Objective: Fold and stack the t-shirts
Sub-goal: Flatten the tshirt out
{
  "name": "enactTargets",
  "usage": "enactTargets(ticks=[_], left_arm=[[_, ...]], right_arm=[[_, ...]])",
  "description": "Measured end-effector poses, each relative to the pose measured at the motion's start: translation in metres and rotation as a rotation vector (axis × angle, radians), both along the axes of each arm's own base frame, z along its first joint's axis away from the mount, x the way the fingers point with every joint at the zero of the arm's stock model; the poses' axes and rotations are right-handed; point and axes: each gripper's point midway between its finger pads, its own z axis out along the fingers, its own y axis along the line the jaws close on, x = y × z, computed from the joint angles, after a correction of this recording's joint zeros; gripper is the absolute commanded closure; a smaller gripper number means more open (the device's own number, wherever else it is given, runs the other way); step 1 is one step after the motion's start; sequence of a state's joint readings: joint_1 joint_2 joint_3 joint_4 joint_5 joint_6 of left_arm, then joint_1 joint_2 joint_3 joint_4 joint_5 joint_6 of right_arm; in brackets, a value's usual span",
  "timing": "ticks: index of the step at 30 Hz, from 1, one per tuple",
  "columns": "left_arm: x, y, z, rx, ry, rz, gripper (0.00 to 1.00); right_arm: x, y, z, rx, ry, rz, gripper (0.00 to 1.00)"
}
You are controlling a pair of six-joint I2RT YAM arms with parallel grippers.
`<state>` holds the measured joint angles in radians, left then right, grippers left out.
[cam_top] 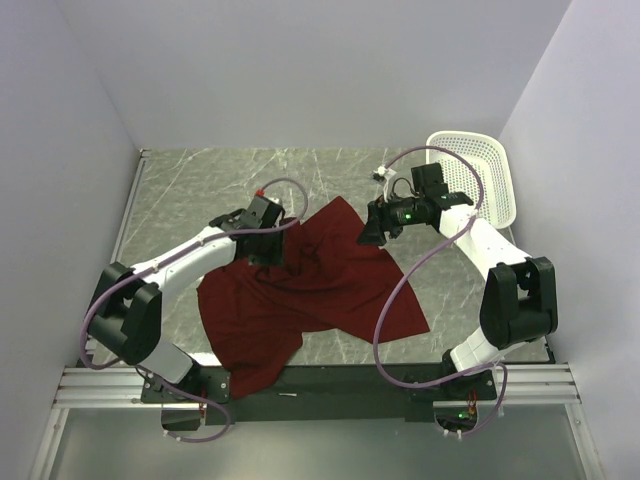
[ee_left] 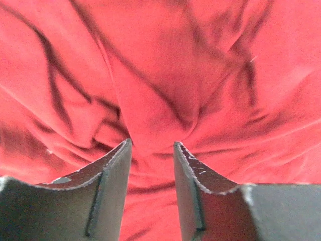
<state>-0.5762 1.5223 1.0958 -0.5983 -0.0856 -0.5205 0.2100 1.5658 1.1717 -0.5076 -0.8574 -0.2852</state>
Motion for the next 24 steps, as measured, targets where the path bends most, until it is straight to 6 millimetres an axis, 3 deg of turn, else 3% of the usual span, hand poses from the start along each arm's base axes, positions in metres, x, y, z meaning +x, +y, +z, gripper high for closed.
enactTargets(ticks=[3,8,21,24], left_arm=[[-0.016,0.003,-0.023,-0.005,0.077,0.027,0.60],[-0.016,0.001,-0.043,-0.006,0.130,0.070,0.60],[-0.013,0.001,-0.049,-0.005,0.136,0.105,0.63],[-0.012,0.003,-0.049,0.004,0.132,0.111,0.69]], right_arm=[[0.001,-0.001,0.000,0.000,0.001,-0.003,0.30],[0.003,-0.005,0.000,0.002,0.001,-0.016,0.30],[0.004,-0.008,0.002,0.013,0.004,-0.019,0.30],[0.003,-0.008,0.002,0.018,0.005,-0.017,0.30]])
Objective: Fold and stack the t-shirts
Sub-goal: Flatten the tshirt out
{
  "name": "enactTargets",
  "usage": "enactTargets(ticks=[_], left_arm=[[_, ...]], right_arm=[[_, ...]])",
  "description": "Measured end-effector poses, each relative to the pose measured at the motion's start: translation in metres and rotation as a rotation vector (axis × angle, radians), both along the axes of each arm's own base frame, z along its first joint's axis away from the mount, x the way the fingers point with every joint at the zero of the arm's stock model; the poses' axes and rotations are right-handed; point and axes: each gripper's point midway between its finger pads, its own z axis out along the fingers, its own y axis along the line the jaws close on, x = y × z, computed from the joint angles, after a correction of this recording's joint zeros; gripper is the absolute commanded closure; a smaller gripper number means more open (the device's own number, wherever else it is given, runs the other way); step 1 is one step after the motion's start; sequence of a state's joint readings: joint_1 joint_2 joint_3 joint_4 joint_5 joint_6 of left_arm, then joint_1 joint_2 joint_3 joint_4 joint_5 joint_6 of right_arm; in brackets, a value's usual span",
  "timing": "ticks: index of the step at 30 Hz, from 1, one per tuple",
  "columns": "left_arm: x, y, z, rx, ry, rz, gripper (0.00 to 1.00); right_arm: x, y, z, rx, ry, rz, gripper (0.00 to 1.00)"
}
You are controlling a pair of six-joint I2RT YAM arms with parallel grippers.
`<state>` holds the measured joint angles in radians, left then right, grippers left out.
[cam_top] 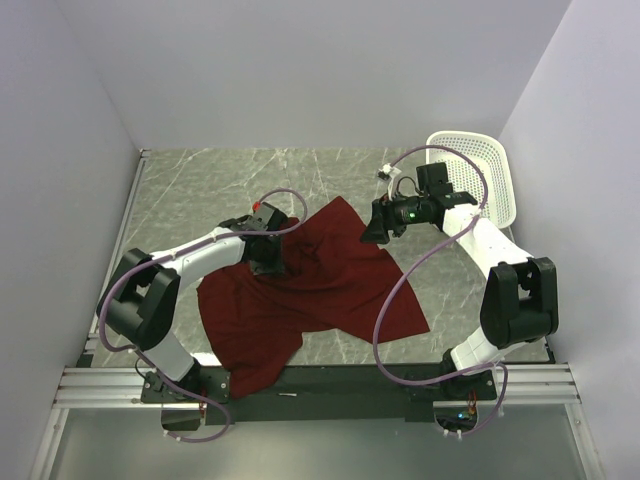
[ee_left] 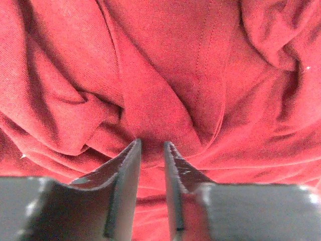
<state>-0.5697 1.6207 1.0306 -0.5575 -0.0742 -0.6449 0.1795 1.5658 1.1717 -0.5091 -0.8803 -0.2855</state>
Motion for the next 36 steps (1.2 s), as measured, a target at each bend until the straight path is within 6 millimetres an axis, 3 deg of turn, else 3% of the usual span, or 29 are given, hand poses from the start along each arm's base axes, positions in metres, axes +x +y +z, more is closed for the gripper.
enactTargets(ticks=[4,5,12,18,22,30,36], left_arm=[[0.001,0.000,0.000,-0.001,-0.001,0.006,0.98],[0.001,0.000,0.000,-0.002,-0.001,0.007,0.99],[0.005,0.000,0.003,-0.011,-0.014,0.014,0.99],[0.033,0.022,0.034,-0.088,-0.079,0.105,0.99],[0.061,0.045,0.066,-0.152,-0.153,0.182,1.00],[0.158,0.116,0.138,-0.250,-0.354,0.364,1.00],[0.228,0.146,0.153,-0.241,-0.432,0.418,1.00]], right_arm=[[0.000,-0.001,0.000,0.002,0.000,-0.001,0.30],[0.000,-0.001,0.000,0.003,0.001,-0.001,0.30],[0.001,-0.003,0.001,0.006,0.001,-0.008,0.30],[0.002,-0.004,0.002,0.015,0.003,-0.008,0.30],[0.001,-0.004,0.002,0.019,0.004,-0.006,0.30],[0.001,-0.005,0.002,0.020,0.006,-0.006,0.30],[0.001,-0.005,-0.001,0.019,0.015,-0.003,0.30]])
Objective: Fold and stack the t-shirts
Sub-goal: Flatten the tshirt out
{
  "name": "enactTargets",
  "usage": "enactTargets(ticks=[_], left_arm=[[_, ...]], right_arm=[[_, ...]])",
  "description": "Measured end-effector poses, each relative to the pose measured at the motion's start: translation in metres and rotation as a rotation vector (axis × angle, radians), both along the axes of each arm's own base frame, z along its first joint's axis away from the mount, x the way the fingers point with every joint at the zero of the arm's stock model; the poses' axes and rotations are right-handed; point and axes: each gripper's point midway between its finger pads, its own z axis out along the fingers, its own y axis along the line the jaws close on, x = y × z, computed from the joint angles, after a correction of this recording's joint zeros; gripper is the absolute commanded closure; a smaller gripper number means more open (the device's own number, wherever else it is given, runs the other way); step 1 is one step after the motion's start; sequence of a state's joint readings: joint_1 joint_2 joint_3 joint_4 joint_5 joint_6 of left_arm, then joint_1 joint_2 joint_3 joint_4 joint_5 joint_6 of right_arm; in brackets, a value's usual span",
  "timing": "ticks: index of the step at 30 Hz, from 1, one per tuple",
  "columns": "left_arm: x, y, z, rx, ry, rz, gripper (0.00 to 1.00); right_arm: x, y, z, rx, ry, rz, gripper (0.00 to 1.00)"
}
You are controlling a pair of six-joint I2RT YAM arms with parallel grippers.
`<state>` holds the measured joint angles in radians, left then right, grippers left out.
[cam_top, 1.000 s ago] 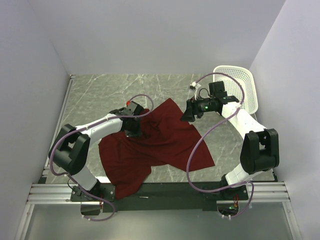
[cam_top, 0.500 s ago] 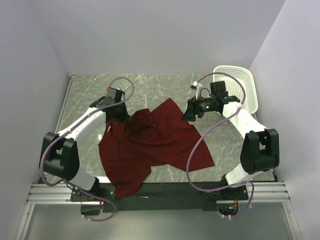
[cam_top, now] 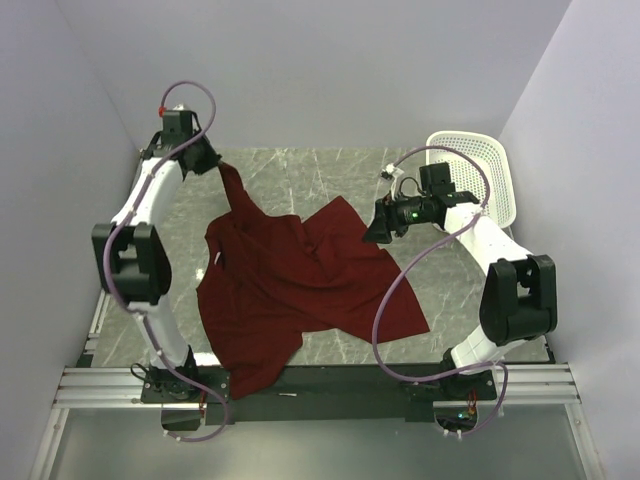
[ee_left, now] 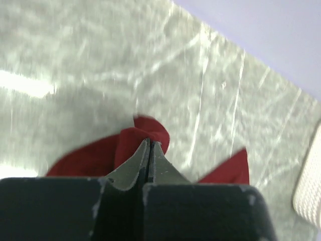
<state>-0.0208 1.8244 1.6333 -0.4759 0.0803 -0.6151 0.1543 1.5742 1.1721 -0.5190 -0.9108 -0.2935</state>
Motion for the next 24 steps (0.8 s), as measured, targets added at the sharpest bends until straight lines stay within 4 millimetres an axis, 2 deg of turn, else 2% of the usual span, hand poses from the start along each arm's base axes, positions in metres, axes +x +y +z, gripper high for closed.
enactTargets(ticks=[5,8,11,14,17,20,22,24], left_arm=[[0.053,0.008,-0.009,0.038,-0.020,0.021,1.00],[0.065,0.016,-0.021,0.065,-0.011,0.055,1.00],[0.068,0.025,-0.025,0.091,-0.010,0.092,1.00],[0.076,0.033,-0.013,0.098,-0.048,0.114,1.00],[0.098,0.044,0.017,0.103,-0.136,0.141,1.00],[0.114,0.051,0.032,0.105,-0.190,0.159,1.00],[0.122,0.053,0.032,0.104,-0.204,0.163,1.00],[0.129,0.054,0.022,0.103,-0.199,0.163,0.99]], right_arm=[[0.000,0.000,-0.015,-0.010,0.048,0.002,0.30],[-0.001,-0.001,-0.018,-0.016,0.062,0.001,0.30],[-0.001,-0.001,-0.019,-0.017,0.060,0.002,0.30],[-0.001,-0.002,-0.019,-0.021,0.061,0.000,0.30],[0.000,-0.003,-0.021,-0.033,0.060,-0.008,0.30],[0.004,-0.006,-0.025,-0.051,0.068,-0.034,0.32],[0.009,-0.008,-0.030,-0.070,0.071,-0.059,0.32],[0.015,-0.010,-0.038,-0.095,0.085,-0.089,0.32]])
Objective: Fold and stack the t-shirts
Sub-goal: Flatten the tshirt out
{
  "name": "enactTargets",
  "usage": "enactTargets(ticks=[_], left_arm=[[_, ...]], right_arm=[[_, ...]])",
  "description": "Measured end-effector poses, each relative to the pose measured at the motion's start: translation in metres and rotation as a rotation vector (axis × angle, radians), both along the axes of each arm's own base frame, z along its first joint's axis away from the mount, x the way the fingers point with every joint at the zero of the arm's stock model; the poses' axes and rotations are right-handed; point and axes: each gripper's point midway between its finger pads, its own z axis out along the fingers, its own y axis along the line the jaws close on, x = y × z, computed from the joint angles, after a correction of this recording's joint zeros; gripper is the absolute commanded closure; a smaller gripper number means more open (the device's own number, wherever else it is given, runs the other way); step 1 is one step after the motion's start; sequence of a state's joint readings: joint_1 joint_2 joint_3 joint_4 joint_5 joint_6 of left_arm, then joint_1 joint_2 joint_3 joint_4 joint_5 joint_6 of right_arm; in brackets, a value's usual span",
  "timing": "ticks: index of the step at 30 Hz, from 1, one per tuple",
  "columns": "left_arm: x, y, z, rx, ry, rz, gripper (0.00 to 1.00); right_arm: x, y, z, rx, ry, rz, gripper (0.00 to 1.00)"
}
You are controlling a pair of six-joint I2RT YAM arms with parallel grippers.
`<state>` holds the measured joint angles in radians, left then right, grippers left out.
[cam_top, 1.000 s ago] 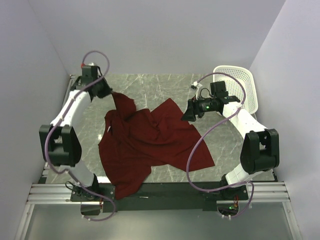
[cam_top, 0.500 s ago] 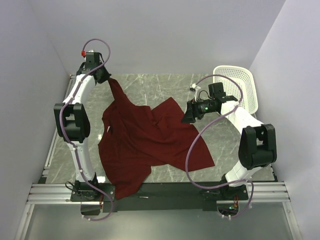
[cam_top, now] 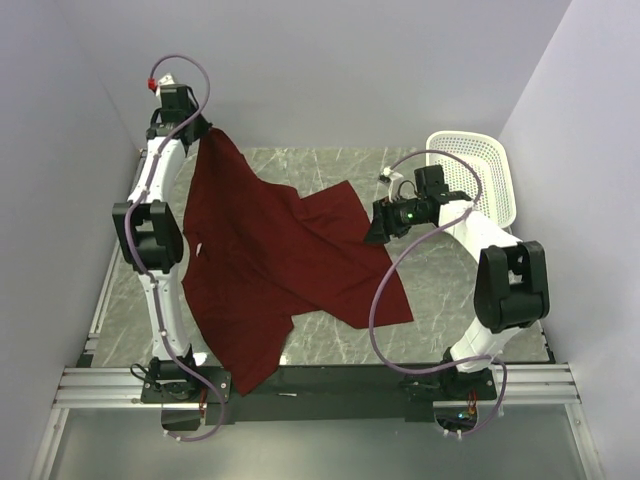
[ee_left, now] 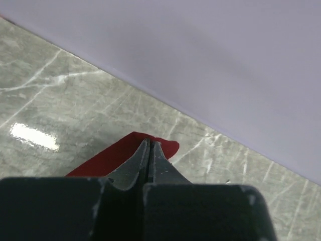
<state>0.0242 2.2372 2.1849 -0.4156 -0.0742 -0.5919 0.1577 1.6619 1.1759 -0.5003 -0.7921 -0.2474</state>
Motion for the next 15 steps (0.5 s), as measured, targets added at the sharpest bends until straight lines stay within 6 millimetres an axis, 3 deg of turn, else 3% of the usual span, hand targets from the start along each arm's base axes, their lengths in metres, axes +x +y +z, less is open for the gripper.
enactTargets(ticks=[2,3,5,6,7,11,15], left_arm=[[0.007,0.000,-0.017,-0.004,0.024,-0.003,0.91],[0.009,0.001,-0.026,-0.007,0.038,0.000,0.73],[0.012,0.005,-0.044,-0.014,0.069,0.011,0.59],[0.010,0.008,-0.054,-0.021,0.094,0.024,0.44],[0.008,0.012,-0.060,-0.023,0.111,0.034,0.38],[-0.013,0.043,-0.069,-0.032,0.154,0.105,0.32],[-0.075,0.066,-0.055,-0.067,0.192,0.135,0.31]], right_arm=[[0.006,-0.003,-0.009,-0.029,0.013,-0.033,0.32],[0.009,-0.005,-0.013,-0.044,0.019,-0.050,0.32],[0.014,-0.010,-0.019,-0.082,0.023,-0.091,0.32],[0.016,-0.012,-0.021,-0.095,0.021,-0.106,0.32],[0.019,-0.014,-0.022,-0.110,0.019,-0.125,0.32],[0.024,-0.021,-0.026,-0.148,0.010,-0.159,0.32],[0.012,-0.027,-0.032,-0.193,0.022,-0.111,0.32]])
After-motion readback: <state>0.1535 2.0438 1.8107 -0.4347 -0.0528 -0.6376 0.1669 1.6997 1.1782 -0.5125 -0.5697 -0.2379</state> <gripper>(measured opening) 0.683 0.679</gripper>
